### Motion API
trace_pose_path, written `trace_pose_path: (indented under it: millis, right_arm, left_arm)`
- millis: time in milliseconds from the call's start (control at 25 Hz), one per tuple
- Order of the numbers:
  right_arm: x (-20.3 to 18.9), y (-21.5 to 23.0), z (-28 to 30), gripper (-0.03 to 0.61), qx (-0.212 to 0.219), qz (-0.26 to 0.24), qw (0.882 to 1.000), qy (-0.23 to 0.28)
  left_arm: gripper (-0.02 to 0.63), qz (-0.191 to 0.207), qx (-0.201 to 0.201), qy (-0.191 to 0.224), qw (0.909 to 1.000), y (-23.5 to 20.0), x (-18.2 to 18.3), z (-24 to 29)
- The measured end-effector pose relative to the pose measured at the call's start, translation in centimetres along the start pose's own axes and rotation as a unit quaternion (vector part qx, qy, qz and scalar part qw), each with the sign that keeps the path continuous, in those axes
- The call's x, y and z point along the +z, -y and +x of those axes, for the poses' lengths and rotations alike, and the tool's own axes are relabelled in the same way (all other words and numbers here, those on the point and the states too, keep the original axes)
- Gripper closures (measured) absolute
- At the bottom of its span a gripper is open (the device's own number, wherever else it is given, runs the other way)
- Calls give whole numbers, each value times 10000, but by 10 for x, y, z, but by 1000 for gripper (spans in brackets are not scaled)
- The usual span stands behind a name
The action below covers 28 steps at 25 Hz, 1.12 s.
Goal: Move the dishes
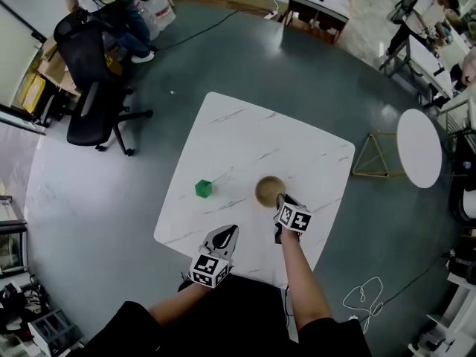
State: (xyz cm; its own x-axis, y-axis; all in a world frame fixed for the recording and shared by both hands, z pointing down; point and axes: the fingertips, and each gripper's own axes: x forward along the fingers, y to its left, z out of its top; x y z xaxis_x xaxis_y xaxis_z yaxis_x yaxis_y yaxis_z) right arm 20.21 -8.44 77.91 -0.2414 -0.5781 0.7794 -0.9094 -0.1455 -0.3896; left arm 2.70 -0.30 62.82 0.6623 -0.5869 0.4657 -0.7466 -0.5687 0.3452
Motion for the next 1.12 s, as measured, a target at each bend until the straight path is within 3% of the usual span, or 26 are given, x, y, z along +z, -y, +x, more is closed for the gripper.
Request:
trace_pose_path:
  millis: [120,520,720,1120]
  right_arm:
    - [-1,1,2,515,-48,-23,10000,-43]
    - [8,-4,-7,543,-50,473,9985,259]
    - [10,-24,-16,543,77,750,9962,432]
    - [7,-80,-9,543,177,832,9947,569]
  left_arm:
    - [597,158,2,-22,9999,0,-1,-3]
    - [597,95,-31,69,9999,-13,1,-14]
    - [597,73,-84,154,9998,-23,4,-28]
    - [597,38,-298,266,9992,-46,4,-58]
